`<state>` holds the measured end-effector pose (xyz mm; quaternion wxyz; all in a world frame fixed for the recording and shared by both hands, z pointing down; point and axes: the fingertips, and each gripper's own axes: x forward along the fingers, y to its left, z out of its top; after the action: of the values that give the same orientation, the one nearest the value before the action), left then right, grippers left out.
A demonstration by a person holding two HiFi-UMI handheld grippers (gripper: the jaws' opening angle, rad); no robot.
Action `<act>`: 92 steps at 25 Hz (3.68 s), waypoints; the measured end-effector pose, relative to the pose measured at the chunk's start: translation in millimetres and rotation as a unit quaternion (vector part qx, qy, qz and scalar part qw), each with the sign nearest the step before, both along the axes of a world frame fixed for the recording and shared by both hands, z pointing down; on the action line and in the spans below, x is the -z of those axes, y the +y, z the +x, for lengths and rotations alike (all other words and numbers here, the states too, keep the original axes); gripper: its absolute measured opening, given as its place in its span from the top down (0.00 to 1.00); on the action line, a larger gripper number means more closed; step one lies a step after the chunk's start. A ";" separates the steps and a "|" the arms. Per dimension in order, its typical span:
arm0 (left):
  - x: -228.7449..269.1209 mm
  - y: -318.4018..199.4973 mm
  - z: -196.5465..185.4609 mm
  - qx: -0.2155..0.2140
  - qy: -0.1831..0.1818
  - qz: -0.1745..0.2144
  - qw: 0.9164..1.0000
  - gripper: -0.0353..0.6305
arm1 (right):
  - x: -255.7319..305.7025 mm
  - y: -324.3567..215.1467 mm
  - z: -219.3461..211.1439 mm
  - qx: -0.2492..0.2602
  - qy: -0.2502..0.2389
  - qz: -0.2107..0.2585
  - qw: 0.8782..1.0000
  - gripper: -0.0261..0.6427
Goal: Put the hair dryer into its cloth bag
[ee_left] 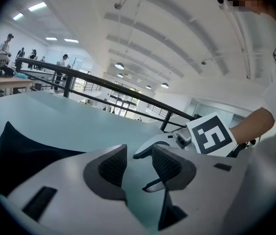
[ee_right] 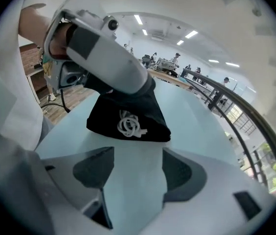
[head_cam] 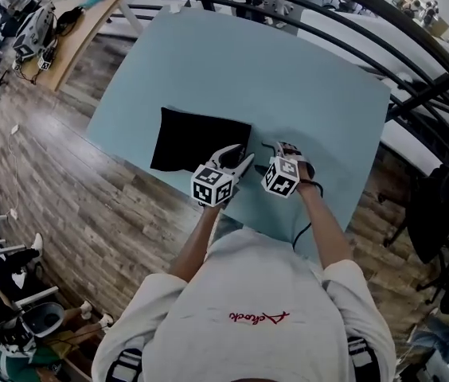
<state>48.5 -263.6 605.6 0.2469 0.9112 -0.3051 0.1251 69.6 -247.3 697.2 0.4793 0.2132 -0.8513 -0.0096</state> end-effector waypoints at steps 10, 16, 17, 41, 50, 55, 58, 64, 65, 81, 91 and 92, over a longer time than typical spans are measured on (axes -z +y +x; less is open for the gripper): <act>7.9 12.7 5.8 0.026 -0.023 0.033 0.999 0.89 | 39.5 4.5 67.9 -0.104 -0.053 0.065 0.991 0.84; 6.5 32.3 15.1 0.031 -0.020 0.022 0.999 0.94 | 52.9 18.5 91.6 -0.185 -0.158 0.029 0.969 0.92; 6.4 35.7 16.1 0.033 -0.020 0.021 0.999 0.94 | 56.7 20.3 95.2 -0.200 -0.184 0.024 0.962 0.93; 55.8 92.3 -64.7 0.048 0.040 0.060 0.996 0.94 | 172.7 84.6 65.0 -0.314 -0.340 0.125 0.878 0.94; 62.7 164.3 -92.6 0.029 0.049 0.074 0.996 0.94 | 178.0 160.6 36.6 -0.326 -0.332 0.144 0.874 0.94; 61.9 205.0 -98.3 0.022 0.055 0.073 0.996 0.94 | 183.4 200.5 31.3 -0.330 -0.328 0.151 0.872 0.94; 62.5 232.9 -100.4 0.017 0.058 0.073 0.995 0.94 | 187.0 228.0 27.6 -0.330 -0.329 0.155 0.871 0.94; 61.2 278.0 -109.9 0.015 0.065 0.073 0.995 0.94 | 191.5 272.6 18.2 -0.316 -0.324 0.172 0.875 0.94; 61.6 282.8 -110.8 0.015 0.066 0.073 0.995 0.94 | 193.0 277.2 18.2 -0.317 -0.323 0.175 0.875 0.94; 78.0 333.2 -97.2 0.023 0.060 0.086 0.994 0.94 | 215.3 321.4 26.6 -0.295 -0.328 0.186 0.878 0.94; 101.1 386.8 -68.1 0.051 0.064 0.103 0.991 0.94 | 222.7 385.2 57.5 -0.285 -0.324 0.182 0.883 0.94; 101.4 394.6 -65.0 0.051 0.065 0.103 0.991 0.94 | 222.4 392.9 59.4 -0.285 -0.325 0.181 0.883 0.94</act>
<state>-16.5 131.0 504.2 0.1771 0.9211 -0.3460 0.0212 128.9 145.7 474.8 0.1106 0.5208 -0.8454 0.0429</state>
